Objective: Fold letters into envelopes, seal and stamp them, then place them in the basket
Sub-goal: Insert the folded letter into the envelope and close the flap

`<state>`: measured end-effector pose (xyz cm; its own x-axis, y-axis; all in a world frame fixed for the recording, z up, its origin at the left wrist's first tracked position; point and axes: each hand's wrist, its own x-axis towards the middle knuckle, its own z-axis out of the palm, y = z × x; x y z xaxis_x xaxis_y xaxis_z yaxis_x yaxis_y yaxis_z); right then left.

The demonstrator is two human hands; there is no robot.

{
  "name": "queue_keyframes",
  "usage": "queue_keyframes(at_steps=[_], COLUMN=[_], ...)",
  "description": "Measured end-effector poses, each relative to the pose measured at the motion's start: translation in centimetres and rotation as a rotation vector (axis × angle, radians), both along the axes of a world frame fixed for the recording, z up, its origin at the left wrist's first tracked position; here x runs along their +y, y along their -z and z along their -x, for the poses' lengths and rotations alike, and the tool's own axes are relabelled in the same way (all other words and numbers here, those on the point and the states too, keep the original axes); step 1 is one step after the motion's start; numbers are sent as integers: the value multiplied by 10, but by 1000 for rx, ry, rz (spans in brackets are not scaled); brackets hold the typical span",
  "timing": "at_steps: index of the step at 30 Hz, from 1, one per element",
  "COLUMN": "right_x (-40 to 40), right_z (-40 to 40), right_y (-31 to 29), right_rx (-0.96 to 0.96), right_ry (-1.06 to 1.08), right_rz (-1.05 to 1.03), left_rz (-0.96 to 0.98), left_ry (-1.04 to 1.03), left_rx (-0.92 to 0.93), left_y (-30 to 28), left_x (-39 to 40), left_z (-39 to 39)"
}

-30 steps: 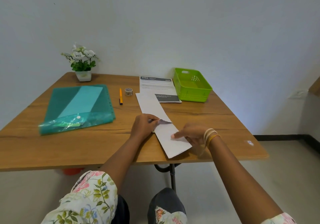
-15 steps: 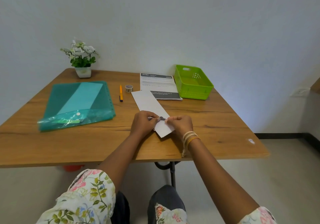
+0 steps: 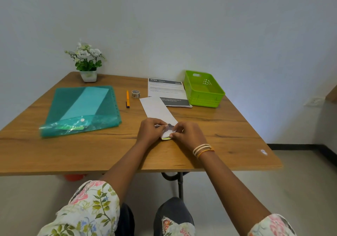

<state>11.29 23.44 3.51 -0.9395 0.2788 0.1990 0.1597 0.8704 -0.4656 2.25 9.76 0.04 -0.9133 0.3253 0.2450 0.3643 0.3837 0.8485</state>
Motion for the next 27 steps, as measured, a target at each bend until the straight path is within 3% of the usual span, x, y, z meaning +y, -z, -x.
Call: queue_keyframes(at_steps=[5, 9, 16, 20, 27], right_x=[-5, 5, 24, 31, 31], right_z=[12, 23, 10, -5, -9], right_y=[13, 20, 30, 32, 32], right_rx=[174, 159, 163, 77, 181], right_ry=[92, -39, -123, -177, -142], right_rz=[-207, -220, 209, 206, 209], left_rz=[24, 18, -19, 19, 221], left_ry=[50, 85, 100, 163, 292], left_rx=[-7, -6, -23, -50, -29], left_y=[0, 2, 1, 3, -1], left_x=[0, 1, -1, -7, -20], left_z=[-1, 2, 3, -2, -14])
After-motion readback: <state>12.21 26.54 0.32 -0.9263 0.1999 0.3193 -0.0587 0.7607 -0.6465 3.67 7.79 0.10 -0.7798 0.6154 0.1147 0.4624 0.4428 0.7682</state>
